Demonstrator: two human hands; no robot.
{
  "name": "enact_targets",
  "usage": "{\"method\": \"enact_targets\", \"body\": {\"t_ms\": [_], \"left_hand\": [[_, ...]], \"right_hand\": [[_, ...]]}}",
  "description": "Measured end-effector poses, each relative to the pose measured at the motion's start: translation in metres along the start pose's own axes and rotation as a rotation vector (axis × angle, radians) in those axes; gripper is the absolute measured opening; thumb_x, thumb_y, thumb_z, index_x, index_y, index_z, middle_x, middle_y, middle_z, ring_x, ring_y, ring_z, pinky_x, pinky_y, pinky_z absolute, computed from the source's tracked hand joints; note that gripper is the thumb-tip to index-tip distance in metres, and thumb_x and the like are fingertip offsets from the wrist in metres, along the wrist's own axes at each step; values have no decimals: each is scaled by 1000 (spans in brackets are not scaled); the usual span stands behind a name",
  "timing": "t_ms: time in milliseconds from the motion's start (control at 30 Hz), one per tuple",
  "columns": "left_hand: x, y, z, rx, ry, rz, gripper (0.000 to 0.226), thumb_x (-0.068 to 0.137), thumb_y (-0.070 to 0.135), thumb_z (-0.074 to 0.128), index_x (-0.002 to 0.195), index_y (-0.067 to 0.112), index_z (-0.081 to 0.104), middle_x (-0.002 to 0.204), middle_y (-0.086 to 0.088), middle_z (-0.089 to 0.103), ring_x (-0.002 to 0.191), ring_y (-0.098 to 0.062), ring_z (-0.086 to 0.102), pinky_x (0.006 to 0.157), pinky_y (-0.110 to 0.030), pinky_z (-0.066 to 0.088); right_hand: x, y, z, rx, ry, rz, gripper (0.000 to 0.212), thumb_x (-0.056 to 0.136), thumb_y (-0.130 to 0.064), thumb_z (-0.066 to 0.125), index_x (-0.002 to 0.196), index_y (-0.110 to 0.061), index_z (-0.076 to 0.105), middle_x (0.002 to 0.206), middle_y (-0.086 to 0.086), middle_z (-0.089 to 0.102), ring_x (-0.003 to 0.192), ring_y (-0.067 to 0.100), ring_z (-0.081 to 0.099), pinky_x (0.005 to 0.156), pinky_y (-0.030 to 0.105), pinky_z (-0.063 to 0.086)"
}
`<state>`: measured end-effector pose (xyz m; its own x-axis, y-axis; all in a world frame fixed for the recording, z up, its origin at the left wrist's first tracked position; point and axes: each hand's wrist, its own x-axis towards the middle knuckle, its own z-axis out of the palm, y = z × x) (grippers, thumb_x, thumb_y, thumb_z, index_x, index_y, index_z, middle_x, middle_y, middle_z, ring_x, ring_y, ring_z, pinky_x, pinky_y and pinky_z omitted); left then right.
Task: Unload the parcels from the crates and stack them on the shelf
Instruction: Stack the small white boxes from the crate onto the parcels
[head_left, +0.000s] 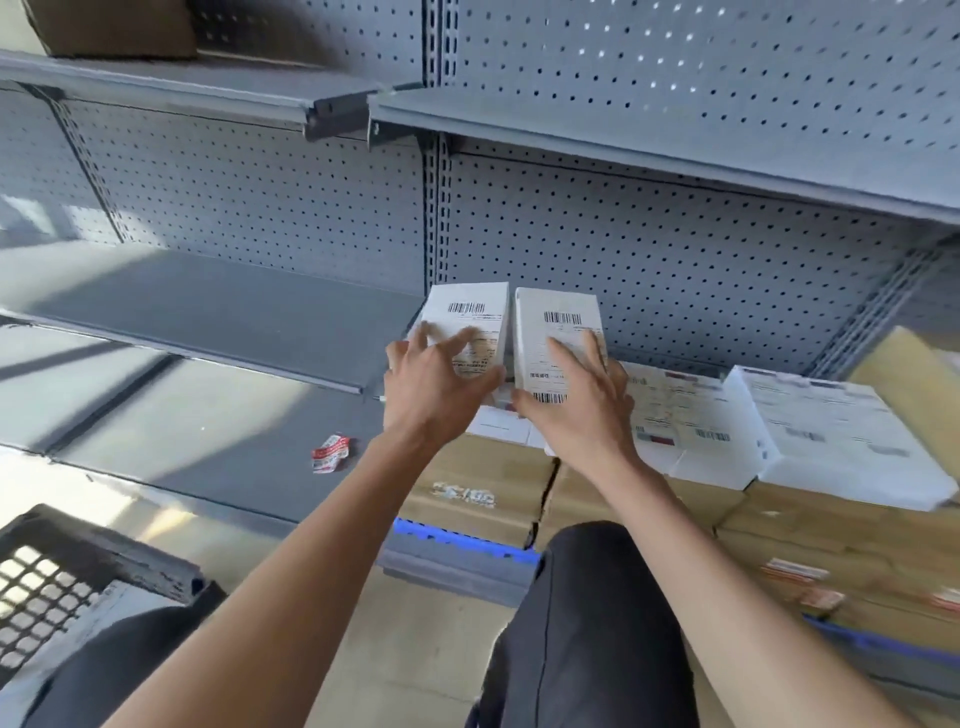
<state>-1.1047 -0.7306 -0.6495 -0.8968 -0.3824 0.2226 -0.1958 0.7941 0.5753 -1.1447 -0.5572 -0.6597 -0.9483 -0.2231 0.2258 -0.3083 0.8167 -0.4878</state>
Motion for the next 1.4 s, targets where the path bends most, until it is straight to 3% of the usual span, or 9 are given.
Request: {"method": "enact_targets", "body": {"t_ms": [267, 533, 633, 700, 900, 1100, 1267, 1400], "left_hand": [[18, 47, 55, 0, -87, 64, 54, 88, 59, 61, 140, 45, 54, 148, -8, 42, 132, -34, 34, 105, -44, 35], [9, 50, 92, 58, -170, 72, 55, 91, 61, 57, 142, 41, 53, 148, -9, 40, 133, -33, 33, 108, -44, 32], [6, 47, 101, 104, -194, 49, 62, 91, 64, 54, 148, 39, 47, 157, -11, 32, 138, -34, 29, 110, -46, 30], [4, 45, 105, 140, -202, 45, 64, 92, 66, 52, 150, 38, 44, 162, -13, 27, 141, -35, 27, 112, -47, 28], [4, 39, 108, 255, -149, 124, 50, 97, 64, 43, 136, 37, 60, 158, -10, 34, 143, -34, 25, 115, -46, 21], [11, 26, 89, 337, -49, 226, 46, 103, 51, 35, 141, 33, 57, 159, -4, 36, 148, -29, 18, 115, -52, 13], [25, -5, 66, 382, -32, 132, 47, 103, 52, 38, 143, 34, 53, 164, -5, 29, 154, -31, 9, 120, -59, 1], [27, -23, 61, 379, -86, 110, 51, 101, 58, 37, 145, 36, 50, 161, -3, 34, 149, -29, 20, 119, -59, 10]], "right_hand": [[8, 51, -13, -1, 17, 144, 76, 86, -58, 66, 153, -38, 36, 168, -8, 3, 152, 30, 5, 117, 58, 20], [6, 82, 1, -17, -52, 213, 76, 86, -62, 65, 152, -40, 36, 168, -7, 5, 152, 34, 6, 119, 57, 18], [6, 88, 10, -13, -79, 225, 78, 84, -69, 62, 151, -40, 36, 167, -10, 10, 152, 33, 9, 116, 57, 21], [7, 91, 14, -22, -91, 214, 78, 83, -72, 59, 150, -39, 37, 165, -13, 15, 151, 35, 13, 114, 58, 25], [7, 91, 10, -57, -140, 175, 77, 88, -73, 52, 153, -35, 38, 168, -9, 8, 154, 31, 2, 117, 58, 20], [1, 98, 9, -69, -130, 73, 72, 90, -69, 53, 153, -38, 37, 169, -5, 5, 155, 22, -6, 118, 58, 16], [2, 96, 15, -104, -171, 16, 71, 90, -69, 52, 153, -41, 35, 169, -4, 7, 155, 25, -5, 119, 59, 14], [7, 88, 23, -154, -179, -20, 67, 92, -67, 51, 153, -42, 35, 168, -3, 10, 154, 26, -3, 118, 61, 15]]}}
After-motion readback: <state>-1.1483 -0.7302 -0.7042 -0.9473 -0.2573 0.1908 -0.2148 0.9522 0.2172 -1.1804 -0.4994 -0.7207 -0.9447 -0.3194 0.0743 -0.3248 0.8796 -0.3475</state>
